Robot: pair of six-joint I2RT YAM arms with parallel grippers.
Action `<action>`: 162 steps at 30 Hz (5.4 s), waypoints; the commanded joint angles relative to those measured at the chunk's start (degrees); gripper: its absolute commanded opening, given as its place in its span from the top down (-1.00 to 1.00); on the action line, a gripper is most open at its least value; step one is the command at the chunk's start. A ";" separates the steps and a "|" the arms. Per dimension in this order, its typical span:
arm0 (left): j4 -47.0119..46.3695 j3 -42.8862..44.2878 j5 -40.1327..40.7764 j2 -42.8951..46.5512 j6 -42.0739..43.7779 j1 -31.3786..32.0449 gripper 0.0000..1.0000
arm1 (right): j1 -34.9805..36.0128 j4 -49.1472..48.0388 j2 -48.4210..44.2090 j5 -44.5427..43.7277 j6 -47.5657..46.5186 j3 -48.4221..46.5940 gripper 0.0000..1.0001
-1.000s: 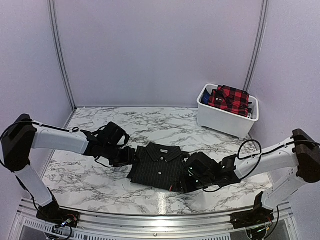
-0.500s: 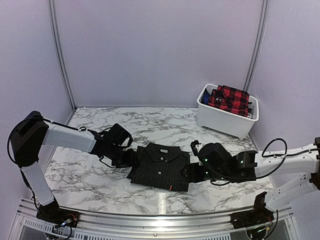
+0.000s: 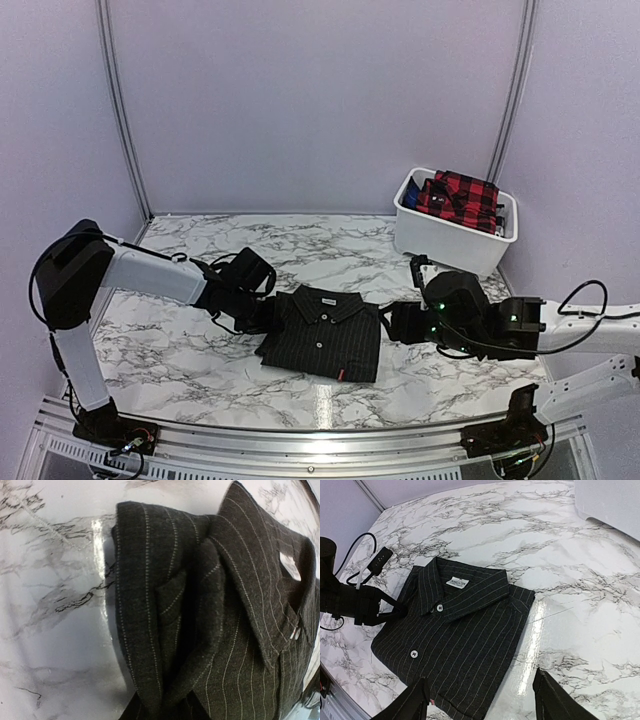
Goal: Fold and stack the long sleeve shirts
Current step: Move the square-folded shirt to the corner of the board, then reset both arms
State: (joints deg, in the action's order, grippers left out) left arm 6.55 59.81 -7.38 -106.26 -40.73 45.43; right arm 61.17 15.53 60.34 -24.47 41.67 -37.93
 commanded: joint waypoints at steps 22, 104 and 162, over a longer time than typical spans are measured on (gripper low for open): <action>9.62 -3.90 10.20 6.04 5.20 -7.00 1.00 | -4.02 -0.68 0.22 -0.67 -3.76 -3.04 -0.35; 17.49 -16.56 12.66 18.11 4.06 -28.19 -0.04 | -6.15 -5.20 6.46 9.79 -6.75 -2.13 -0.37; 11.06 7.36 15.04 36.51 14.64 1.39 -0.98 | -6.24 3.04 -0.50 -5.08 -15.83 -25.13 -0.97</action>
State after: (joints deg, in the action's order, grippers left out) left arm 19.51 65.84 6.55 -71.09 -27.79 46.78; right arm 55.33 15.94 60.90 -27.66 27.53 -61.17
